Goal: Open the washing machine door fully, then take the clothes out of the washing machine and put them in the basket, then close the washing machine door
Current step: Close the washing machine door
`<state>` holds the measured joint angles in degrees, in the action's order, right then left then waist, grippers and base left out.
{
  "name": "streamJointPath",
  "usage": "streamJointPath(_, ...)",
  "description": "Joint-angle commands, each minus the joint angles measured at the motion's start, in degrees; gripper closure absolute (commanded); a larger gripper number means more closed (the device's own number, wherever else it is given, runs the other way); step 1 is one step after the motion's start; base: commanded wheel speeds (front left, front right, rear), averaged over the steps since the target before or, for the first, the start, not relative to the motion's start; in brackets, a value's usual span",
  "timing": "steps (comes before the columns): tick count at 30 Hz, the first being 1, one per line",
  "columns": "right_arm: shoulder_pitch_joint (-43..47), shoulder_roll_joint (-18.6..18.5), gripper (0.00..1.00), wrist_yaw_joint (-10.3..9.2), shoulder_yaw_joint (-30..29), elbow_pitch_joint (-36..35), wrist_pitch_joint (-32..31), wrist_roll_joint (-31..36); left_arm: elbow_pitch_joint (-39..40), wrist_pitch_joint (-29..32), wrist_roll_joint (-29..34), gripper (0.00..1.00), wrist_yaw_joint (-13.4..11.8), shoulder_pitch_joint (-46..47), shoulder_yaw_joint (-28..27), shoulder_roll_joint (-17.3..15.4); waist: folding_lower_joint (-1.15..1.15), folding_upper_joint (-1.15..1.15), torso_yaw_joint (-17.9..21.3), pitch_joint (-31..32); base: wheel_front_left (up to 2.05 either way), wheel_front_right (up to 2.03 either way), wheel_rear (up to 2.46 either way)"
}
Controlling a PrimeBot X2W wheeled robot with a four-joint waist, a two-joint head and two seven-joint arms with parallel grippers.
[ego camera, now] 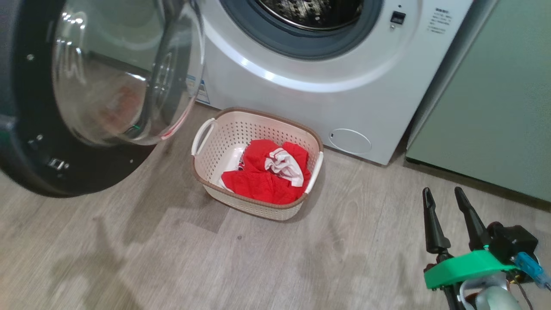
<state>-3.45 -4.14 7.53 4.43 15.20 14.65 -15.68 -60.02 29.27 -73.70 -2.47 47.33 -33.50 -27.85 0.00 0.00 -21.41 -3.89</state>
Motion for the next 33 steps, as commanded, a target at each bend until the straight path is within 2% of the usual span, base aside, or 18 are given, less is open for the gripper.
streamJointPath(1, -2.3, -1.2, 0.00, -0.04, 1.2, -2.0, 0.3, 0.3, 1.9, 0.6, 0.4, 1.00, 0.5, 2.5, 0.0, -3.4, 0.00, 0.00, 0.8, -0.7, 0.00, 0.00, 0.00)
streamJointPath(9, -2.4, -1.3, 0.00, -0.04, 1.2, -1.9, 0.3, 0.3, 3.3, 2.6, 1.2, 1.00, 1.1, 2.1, 2.0, -1.2, 0.00, 0.00, 1.4, -0.8, 0.00, 0.00, 0.00)
streamJointPath(15, -1.7, -1.0, 0.00, -0.04, 0.9, -1.6, 0.3, 0.2, 7.2, 7.4, 2.3, 1.00, 1.7, 1.2, 5.7, 2.2, 0.00, 0.00, 0.4, 0.4, 0.00, 0.00, 0.00)
streamJointPath(23, -0.9, -0.4, 0.00, -0.04, 0.8, -1.4, 0.3, 0.1, 14.6, 15.7, 2.2, 1.00, 0.8, -1.1, 10.1, 7.5, 0.00, 0.00, -0.8, 2.4, 0.00, 0.00, 0.00)
streamJointPath(29, -0.9, 0.0, 0.00, -0.04, 1.1, -1.5, 0.3, 0.1, 20.0, 22.3, 0.5, 1.00, 1.3, -3.4, 12.7, 11.8, 0.00, 0.00, -0.5, 2.9, 0.00, 0.00, 0.00)
streamJointPath(33, -1.2, 0.0, 0.00, -0.04, 1.1, -1.5, 0.3, 0.1, 22.1, 24.3, 0.0, 1.00, 1.8, -3.6, 14.4, 14.5, 0.00, 0.00, 0.6, 2.6, 0.00, 0.00, 0.00)
